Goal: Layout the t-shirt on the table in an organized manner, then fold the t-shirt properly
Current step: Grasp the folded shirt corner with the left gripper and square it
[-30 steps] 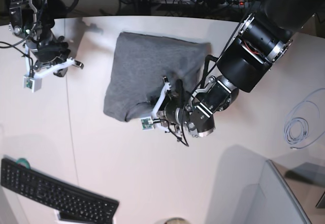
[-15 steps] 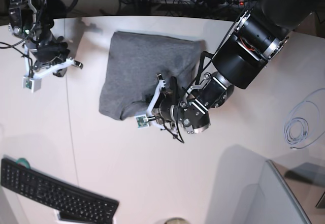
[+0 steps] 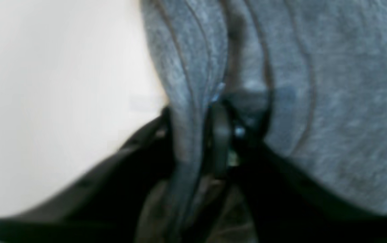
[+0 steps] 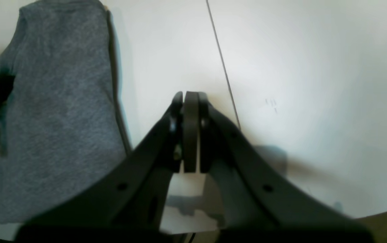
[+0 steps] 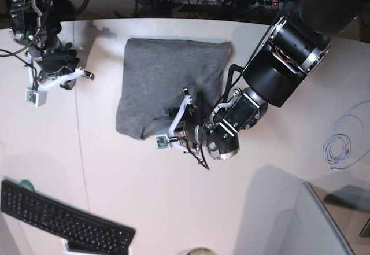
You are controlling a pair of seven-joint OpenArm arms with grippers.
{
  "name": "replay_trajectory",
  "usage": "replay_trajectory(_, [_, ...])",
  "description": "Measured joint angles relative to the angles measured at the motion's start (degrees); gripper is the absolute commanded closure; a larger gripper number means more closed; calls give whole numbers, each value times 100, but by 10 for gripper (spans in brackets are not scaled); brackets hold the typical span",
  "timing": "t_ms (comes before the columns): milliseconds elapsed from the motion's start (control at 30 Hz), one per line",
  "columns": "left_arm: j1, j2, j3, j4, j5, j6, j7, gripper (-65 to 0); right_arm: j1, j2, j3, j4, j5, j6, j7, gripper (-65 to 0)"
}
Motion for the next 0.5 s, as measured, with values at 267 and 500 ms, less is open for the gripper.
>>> replay_trajectory(267, [-306, -35, 7, 186, 28, -22, 57, -387, 39, 0, 0, 0, 0, 0, -9, 0])
replay_trajectory(500, [-363, -223, -22, 1121, -28, -22, 564, -439, 39, 2, 0, 0, -4, 0, -24, 0])
